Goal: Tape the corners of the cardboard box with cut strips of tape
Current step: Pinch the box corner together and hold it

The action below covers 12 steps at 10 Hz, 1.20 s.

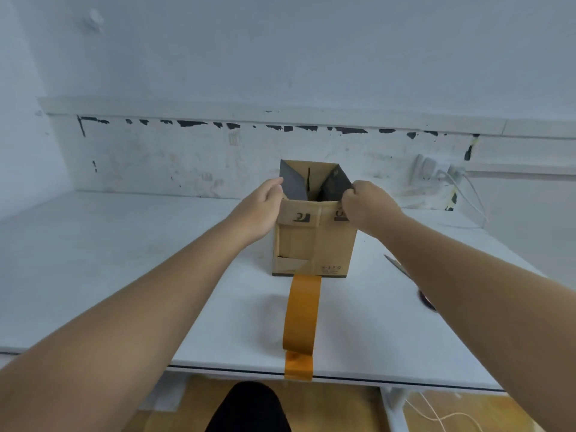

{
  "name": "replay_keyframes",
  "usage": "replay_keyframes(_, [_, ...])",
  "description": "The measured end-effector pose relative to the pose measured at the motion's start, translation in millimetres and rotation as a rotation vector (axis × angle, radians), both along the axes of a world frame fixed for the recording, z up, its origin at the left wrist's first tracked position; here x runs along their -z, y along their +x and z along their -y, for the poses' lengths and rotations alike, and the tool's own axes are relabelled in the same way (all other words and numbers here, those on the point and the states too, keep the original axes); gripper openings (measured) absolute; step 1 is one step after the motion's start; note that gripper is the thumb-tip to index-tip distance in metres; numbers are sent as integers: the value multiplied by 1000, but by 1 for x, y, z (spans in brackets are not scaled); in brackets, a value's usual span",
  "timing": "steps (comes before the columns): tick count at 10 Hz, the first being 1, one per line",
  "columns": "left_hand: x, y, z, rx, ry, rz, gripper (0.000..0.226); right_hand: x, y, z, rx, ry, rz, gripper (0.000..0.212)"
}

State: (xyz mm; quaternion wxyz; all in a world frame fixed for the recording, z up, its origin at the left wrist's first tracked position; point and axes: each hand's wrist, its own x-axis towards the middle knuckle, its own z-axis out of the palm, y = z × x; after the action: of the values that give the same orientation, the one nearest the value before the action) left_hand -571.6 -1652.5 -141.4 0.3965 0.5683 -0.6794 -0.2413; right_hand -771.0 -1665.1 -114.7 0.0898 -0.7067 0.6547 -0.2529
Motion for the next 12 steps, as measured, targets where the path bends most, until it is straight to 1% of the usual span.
replay_keyframes(2, [9,3,2,1,-20,-80,50,2,0,0,-27,-51,65,15])
replay_keyframes(3, [11,7,4,16,-11,-79,49,4,-2,3,3,-42,169,23])
replay_keyframes(4, [11,14,2,46,-63,-59,46,2,-7,3,-12,-47,118,25])
replay_keyframes(5, [11,16,-3,65,-221,-60,36,-2,-15,4,7,-170,148,36])
replay_keyframes(6, [16,13,-6,137,-334,-73,29,-9,-13,-9,-103,-419,202,29])
replay_keyframes(7, [19,7,-6,222,-388,-43,25,-10,4,-32,-385,-364,155,16])
replay_keyframes(8, [17,-2,-3,286,-431,-16,20,1,14,-41,-484,-305,53,8])
replay_keyframes(9, [15,-9,-1,309,-496,4,17,2,7,-38,-435,-319,3,7])
replay_keyframes(10, [14,-11,-2,315,-519,-18,16,-4,-5,-33,-456,-272,-52,11])
replay_keyframes(11, [13,-16,-3,302,-513,-19,16,-7,-16,-31,-523,-254,-51,13])
replay_keyframes(12, [11,-25,-2,312,-482,9,17,0,-28,-29,-565,-247,24,7])
